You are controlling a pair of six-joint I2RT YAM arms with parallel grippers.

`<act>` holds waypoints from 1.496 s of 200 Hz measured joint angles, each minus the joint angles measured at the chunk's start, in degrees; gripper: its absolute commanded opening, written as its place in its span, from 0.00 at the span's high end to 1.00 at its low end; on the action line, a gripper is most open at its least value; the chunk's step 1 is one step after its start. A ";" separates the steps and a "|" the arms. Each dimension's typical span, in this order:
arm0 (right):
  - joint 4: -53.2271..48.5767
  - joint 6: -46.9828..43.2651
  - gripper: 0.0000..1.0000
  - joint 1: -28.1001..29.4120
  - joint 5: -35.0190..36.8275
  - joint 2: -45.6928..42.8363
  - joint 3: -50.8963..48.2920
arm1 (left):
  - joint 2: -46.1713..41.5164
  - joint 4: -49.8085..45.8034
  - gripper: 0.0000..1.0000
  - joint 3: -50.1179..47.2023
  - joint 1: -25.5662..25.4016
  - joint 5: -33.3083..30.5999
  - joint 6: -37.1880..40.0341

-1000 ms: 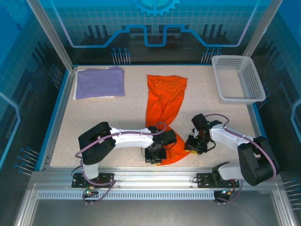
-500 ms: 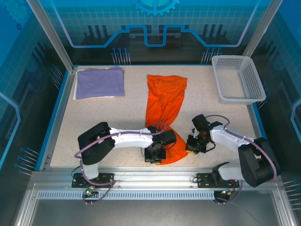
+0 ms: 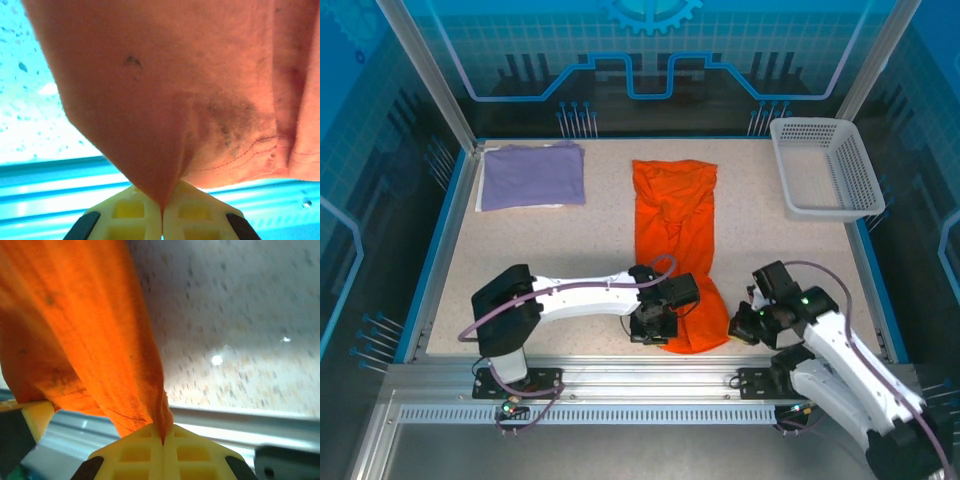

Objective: Fold and stack the t-shirts

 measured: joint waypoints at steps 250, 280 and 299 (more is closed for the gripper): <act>-5.05 3.63 1.00 0.35 9.60 25.38 32.15 | 3.39 -15.02 1.00 24.70 18.95 -1.73 12.55; -2.45 0.24 1.00 -2.25 10.43 32.57 37.24 | 6.58 -16.06 1.00 28.87 21.77 -1.49 15.23; -1.11 -1.49 1.00 -3.80 10.62 36.09 39.93 | 8.63 -16.63 1.00 31.19 23.21 -1.31 16.65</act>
